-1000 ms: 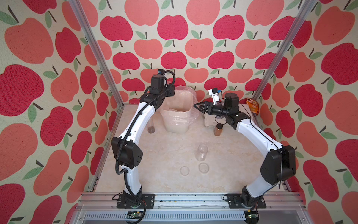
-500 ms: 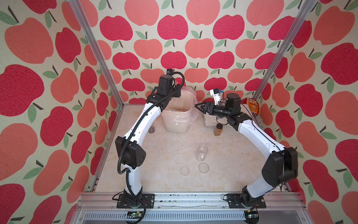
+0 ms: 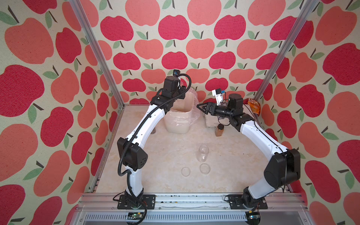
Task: Empty the moldy dried flower tea in the jars
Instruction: Pour the moldy dried flower tea into the trash bin.
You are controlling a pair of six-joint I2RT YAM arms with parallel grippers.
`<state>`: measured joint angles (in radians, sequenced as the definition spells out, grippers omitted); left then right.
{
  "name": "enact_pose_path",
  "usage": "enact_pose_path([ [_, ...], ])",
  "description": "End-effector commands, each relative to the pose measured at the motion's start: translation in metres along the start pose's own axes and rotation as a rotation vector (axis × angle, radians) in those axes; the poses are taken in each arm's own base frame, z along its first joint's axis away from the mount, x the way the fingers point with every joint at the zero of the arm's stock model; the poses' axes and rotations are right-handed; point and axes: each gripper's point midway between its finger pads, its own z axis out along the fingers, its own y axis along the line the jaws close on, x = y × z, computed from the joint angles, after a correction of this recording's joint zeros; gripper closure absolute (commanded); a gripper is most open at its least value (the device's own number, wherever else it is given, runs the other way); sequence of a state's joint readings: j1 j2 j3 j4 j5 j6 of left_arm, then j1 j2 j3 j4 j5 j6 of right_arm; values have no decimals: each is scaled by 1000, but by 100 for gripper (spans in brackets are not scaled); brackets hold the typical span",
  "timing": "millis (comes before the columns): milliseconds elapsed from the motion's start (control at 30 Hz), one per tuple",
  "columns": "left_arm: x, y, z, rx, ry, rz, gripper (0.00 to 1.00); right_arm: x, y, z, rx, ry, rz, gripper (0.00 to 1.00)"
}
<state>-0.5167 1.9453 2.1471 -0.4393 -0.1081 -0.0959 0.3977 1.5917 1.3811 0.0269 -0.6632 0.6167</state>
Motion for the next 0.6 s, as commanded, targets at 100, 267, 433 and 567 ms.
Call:
enact_pose_path([
  [100, -19, 12, -10, -7, -28, -28, 100, -4, 11, -7, -35, -19, -21, 3],
  [267, -21, 37, -13, 177, -2, -403, 100, -8, 15, -8, -54, -33, -11, 3],
  [433, -35, 38, -37, 179, -79, -474, 100, -23, 34, -10, -154, -86, 46, 3],
  [567, -38, 48, -51, 293, -115, -725, 100, -40, 53, -8, -251, -149, 121, 3],
])
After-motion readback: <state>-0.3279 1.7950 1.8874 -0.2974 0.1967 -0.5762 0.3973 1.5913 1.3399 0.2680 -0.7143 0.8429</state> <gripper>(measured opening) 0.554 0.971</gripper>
